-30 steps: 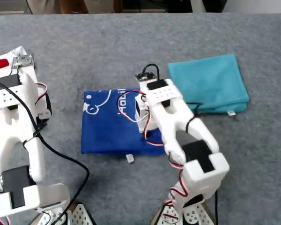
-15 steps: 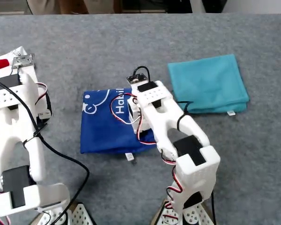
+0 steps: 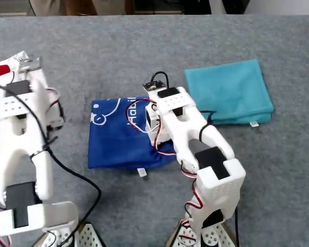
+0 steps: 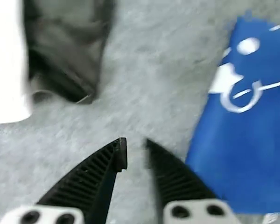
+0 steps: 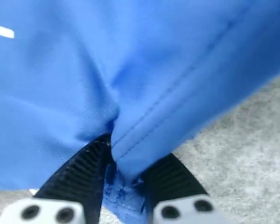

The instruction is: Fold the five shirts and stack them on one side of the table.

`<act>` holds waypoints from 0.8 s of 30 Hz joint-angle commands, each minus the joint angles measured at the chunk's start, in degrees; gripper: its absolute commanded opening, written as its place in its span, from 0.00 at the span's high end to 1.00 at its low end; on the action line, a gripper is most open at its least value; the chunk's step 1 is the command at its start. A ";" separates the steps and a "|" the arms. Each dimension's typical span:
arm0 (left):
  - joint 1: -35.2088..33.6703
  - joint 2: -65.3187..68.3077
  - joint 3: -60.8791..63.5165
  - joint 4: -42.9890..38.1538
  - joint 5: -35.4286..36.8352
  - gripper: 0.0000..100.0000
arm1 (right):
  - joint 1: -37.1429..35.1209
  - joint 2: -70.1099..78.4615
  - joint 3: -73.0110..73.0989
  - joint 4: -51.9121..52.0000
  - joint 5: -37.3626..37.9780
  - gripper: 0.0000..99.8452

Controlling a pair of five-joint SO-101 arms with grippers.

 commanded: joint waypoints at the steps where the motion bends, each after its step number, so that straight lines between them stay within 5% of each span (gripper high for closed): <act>1: 6.24 -1.98 -0.35 -6.68 4.92 0.74 | 1.19 2.24 0.57 -0.09 0.44 1.00; 9: 11.25 18.86 -8.79 -15.30 10.73 0.71 | 1.80 2.15 0.57 -0.26 0.44 1.00; 20: 13.01 48.13 -41.49 0.44 11.78 0.72 | 1.80 2.07 0.57 -0.26 0.44 1.00; 24: 14.24 54.81 -48.09 5.27 11.78 0.81 | 1.80 2.07 0.57 -0.26 0.44 1.00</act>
